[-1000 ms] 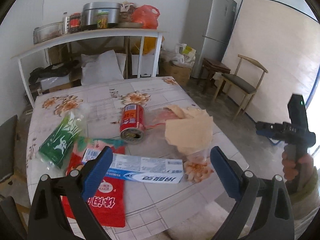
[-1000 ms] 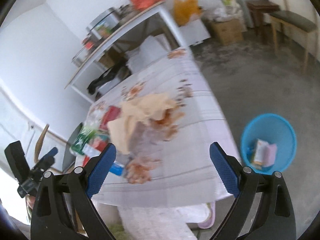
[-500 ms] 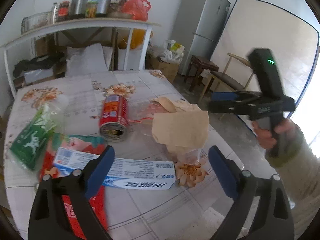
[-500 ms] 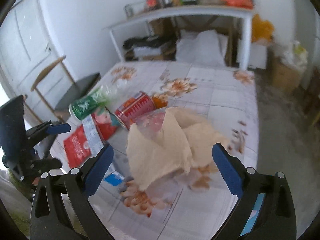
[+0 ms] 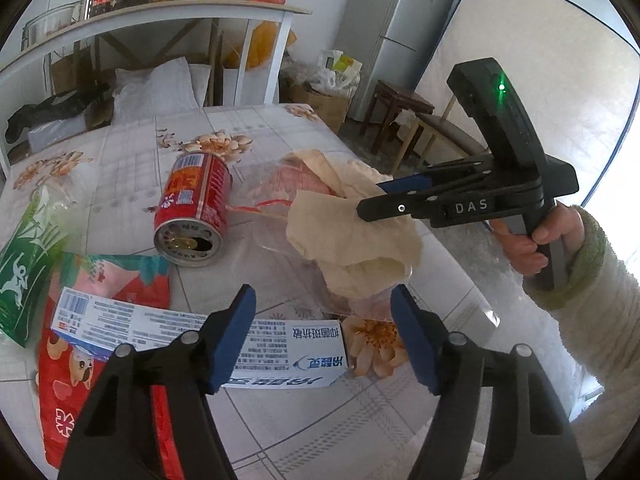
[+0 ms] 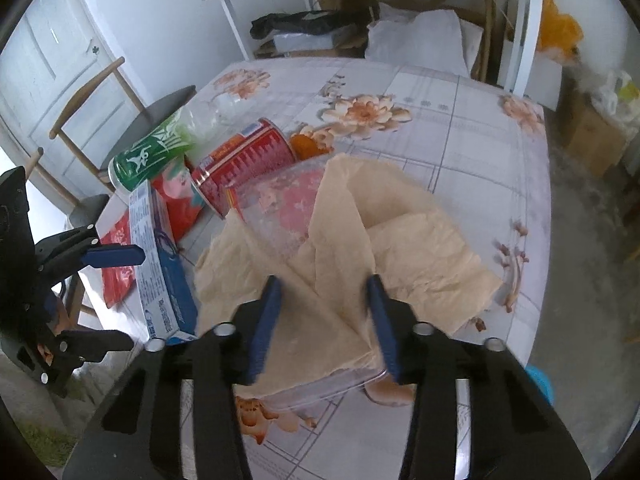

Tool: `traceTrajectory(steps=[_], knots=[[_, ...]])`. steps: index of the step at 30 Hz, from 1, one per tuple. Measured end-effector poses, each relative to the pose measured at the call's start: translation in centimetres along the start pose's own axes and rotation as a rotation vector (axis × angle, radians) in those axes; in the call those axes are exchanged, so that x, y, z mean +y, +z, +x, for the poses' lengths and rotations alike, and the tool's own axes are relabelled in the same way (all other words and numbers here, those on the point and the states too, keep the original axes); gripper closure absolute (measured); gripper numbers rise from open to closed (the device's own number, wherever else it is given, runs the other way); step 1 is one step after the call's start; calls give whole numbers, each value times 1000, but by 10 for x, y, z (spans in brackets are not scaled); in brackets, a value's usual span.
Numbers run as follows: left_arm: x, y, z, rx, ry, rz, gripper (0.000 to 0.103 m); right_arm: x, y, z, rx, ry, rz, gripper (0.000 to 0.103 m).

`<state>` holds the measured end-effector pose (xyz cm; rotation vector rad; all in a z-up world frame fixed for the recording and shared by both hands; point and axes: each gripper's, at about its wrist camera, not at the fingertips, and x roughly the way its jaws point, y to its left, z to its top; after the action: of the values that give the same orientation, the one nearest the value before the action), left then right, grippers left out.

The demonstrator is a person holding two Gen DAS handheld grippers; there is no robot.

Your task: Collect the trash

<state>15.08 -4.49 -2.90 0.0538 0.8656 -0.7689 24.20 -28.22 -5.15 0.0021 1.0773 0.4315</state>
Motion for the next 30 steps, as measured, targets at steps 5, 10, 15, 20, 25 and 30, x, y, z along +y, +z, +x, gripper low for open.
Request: traceTrajectory(steps=[5,10,15,20,25,30], knots=[[0,-3,1,4,-3,-11,40,-6,3,-8,-30,4,35,99],[1,-5,-1,-1,-6,-16,44,-9,5,-25,-96,10,84,103],[3,-7,-6,-20,-5,-30,48,-13,6,-53,-191,3,149,103],[5,-7,-10,-40,-5,-42,52,-19,2,-83,-285,5,224,103],[6,-11,-15,-52,-6,-54,59,-17,-11,-121,-374,18,277,103],[7,-13,-24,-76,-10,-66,63,-2,-37,-153,-426,103,331,103]])
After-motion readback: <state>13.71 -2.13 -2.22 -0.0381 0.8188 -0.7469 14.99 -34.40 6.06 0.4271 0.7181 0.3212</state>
